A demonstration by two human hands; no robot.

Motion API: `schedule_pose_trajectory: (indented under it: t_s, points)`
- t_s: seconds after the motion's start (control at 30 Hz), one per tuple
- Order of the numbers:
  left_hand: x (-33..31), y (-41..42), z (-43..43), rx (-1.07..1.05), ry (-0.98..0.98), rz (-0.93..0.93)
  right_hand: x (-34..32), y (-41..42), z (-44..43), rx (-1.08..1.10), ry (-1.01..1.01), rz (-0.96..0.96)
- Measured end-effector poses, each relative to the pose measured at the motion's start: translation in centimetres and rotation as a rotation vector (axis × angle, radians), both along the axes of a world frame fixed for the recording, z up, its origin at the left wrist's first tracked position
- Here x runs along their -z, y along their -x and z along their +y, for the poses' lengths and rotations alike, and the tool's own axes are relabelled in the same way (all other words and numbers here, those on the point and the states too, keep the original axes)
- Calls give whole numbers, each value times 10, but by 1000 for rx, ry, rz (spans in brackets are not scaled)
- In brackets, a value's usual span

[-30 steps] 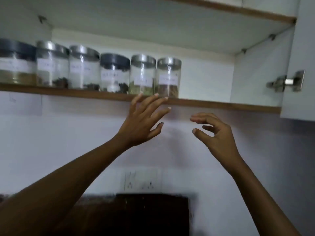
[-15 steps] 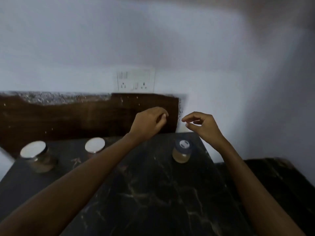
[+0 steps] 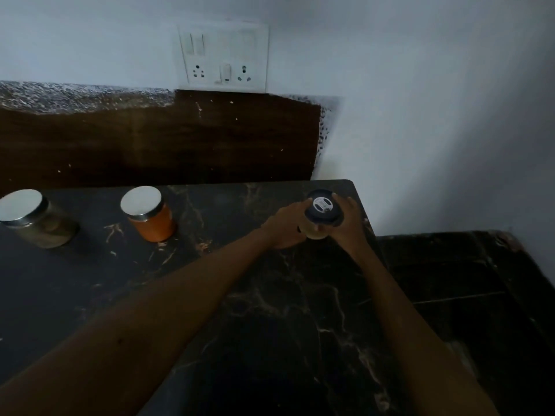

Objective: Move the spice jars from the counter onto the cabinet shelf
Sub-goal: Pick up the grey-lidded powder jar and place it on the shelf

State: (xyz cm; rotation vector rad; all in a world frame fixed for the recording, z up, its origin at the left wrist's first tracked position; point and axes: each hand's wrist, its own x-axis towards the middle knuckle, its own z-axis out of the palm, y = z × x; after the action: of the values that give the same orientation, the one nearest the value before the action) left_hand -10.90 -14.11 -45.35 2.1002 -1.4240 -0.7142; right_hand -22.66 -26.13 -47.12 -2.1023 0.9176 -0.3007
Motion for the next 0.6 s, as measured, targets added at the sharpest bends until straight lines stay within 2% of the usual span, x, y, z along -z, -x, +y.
schedule_pose_trajectory:
  t_s: [0.07,0.13,0.23,0.47,0.6]
  points:
    - [9,5,-11,-37,30,192,14,-8,-3,16,-42,-38]
    - [17,8,-17,-82,48,227,28,-13,-7,40,-48,-64]
    - [31,6,-20,-133,30,108,35,-12,-11,67,-83,-69]
    - [31,-1,-14,-99,56,79,29,-10,-17,102,-41,-109]
    - [8,-9,-7,18,118,-119,-4,-8,-21,75,24,-69]
